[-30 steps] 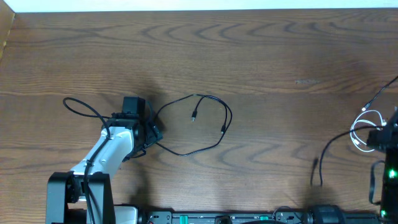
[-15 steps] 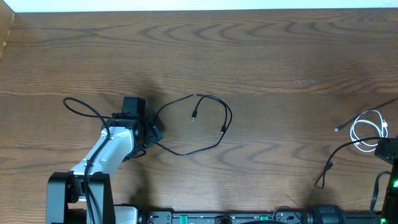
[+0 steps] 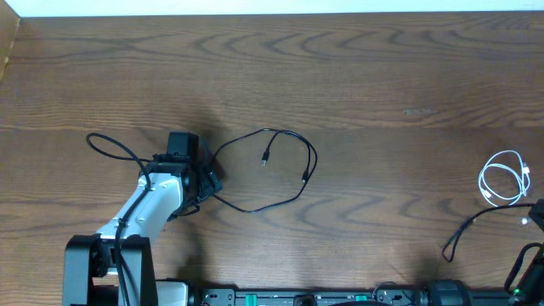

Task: Untangle cables

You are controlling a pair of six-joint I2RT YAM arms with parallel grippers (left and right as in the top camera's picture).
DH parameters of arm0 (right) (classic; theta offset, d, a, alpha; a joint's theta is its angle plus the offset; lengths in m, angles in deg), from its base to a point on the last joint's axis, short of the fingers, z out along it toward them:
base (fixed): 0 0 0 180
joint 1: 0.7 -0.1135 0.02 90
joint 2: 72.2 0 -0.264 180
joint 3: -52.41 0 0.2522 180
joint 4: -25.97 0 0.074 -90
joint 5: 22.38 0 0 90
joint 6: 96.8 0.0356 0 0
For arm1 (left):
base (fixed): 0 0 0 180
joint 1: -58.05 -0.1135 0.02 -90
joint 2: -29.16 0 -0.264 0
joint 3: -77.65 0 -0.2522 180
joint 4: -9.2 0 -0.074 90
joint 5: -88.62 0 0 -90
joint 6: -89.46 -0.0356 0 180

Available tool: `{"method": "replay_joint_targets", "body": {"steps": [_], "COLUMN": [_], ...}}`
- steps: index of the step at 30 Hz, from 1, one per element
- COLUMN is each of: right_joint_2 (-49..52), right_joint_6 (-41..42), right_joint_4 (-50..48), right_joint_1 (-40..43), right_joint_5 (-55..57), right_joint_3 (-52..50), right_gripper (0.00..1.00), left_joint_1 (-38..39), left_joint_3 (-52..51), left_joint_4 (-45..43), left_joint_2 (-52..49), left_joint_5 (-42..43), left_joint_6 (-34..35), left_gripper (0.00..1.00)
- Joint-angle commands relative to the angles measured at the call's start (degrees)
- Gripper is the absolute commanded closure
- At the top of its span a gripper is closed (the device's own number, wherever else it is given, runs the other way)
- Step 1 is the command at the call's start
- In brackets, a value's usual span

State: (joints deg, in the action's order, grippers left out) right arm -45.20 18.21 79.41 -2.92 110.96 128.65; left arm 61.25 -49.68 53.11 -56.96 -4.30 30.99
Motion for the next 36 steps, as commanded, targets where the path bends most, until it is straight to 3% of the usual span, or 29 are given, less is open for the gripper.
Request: {"method": "replay_joint_targets", "body": {"steps": [1,12,36], "right_joint_2": [1.49,11.5,55.32], "right_joint_6": [2.45,2.78,2.8], "right_joint_4": [0.09,-2.69,-11.23], "right_joint_1": [-0.02,-0.02,5.55], "right_joint_5": [4.66,7.8,2.12], "right_joint_3": [-1.31,-4.81,-4.81], "right_gripper": [0.99,0.99,0.96], "left_joint_1": [-0.02,-0.02,-0.02], "left_joint_3": [-2.1,-2.1,-2.1], "left_joint_4": [0.85,0.83,0.83], "left_joint_2": [-1.97,-1.97,-1.97], "left_joint_5": [-0.57,-0.57,-0.57], "left_joint_6": [-0.35,-0.35,-0.35], "left_gripper": [0.02,0.02,0.02]}}
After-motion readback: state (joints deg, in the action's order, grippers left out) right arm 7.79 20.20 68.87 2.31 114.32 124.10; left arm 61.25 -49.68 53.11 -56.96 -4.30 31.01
